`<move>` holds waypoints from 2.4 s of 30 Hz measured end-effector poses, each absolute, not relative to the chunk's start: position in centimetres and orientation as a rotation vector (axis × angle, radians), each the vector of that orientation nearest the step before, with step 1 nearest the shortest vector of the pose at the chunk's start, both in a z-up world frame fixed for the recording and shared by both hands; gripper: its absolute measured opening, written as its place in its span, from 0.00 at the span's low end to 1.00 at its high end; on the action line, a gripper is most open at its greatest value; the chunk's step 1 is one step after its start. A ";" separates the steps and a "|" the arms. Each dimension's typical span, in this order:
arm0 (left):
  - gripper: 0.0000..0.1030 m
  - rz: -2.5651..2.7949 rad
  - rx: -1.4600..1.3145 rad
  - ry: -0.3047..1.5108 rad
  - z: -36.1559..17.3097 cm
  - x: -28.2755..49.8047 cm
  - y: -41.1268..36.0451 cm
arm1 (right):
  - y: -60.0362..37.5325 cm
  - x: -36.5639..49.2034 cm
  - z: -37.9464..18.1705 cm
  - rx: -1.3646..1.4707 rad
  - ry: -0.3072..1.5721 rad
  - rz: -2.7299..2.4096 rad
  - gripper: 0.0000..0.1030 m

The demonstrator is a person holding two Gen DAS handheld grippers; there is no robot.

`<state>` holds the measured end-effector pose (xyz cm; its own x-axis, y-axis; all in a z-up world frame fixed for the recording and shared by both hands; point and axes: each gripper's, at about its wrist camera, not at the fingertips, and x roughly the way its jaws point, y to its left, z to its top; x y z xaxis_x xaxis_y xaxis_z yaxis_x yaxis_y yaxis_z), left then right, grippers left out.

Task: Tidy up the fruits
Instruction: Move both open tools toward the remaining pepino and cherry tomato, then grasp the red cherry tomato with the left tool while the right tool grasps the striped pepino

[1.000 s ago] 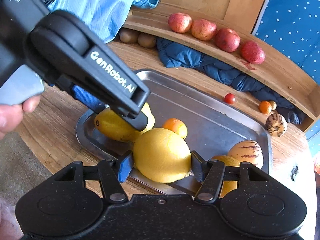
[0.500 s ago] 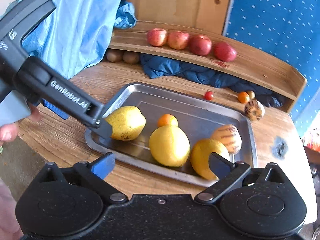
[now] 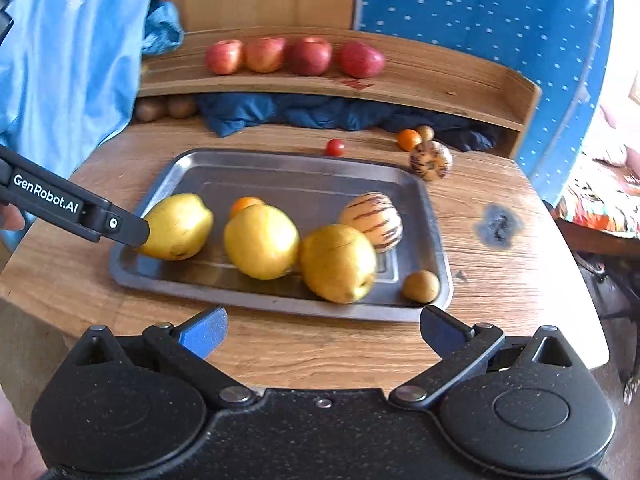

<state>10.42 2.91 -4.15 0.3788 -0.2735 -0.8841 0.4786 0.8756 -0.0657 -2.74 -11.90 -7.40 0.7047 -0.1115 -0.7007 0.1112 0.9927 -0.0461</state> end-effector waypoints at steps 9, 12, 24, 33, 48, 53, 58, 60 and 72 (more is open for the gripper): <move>1.00 -0.528 0.221 1.021 -3.3 14.4 -1.2 | -15.5 -0.1 -6.5 0.005 0.737 -0.189 0.99; 1.00 -0.544 0.221 1.013 -3.3 16.1 -2.9 | -17.1 1.4 -6.2 0.005 0.722 -0.218 0.99; 1.00 -0.640 0.303 0.942 -5.0 22.4 -9.9 | -22.8 7.6 -5.9 0.067 0.712 -0.304 0.99; 0.99 -0.721 0.383 0.943 -8.0 25.8 -13.0 | -27.3 13.1 -6.3 0.186 0.763 -0.324 0.99; 0.88 -0.822 0.337 1.054 -10.9 29.4 -14.6 | -29.4 19.5 -8.5 0.299 0.841 -0.303 0.94; 0.71 -0.856 0.315 1.048 -11.0 29.6 -14.4 | -29.2 20.1 -9.1 0.303 0.859 -0.295 0.87; 0.62 -0.878 0.330 1.033 -11.2 29.2 -14.6 | -29.2 20.5 -9.6 0.299 0.880 -0.292 0.79; 0.58 -0.887 0.332 1.028 -11.2 29.1 -14.7 | -29.3 20.7 -9.8 0.303 0.883 -0.293 0.73; 0.34 -0.899 0.390 1.026 -11.0 28.2 -15.5 | -29.5 21.0 -10.2 0.302 0.886 -0.298 0.54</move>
<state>28.21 -15.47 -11.00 0.2154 -0.4577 -0.8626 0.7951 0.5950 -0.1172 20.98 -29.54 -10.25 0.5968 -0.1287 -0.7920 0.3758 0.9169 0.1342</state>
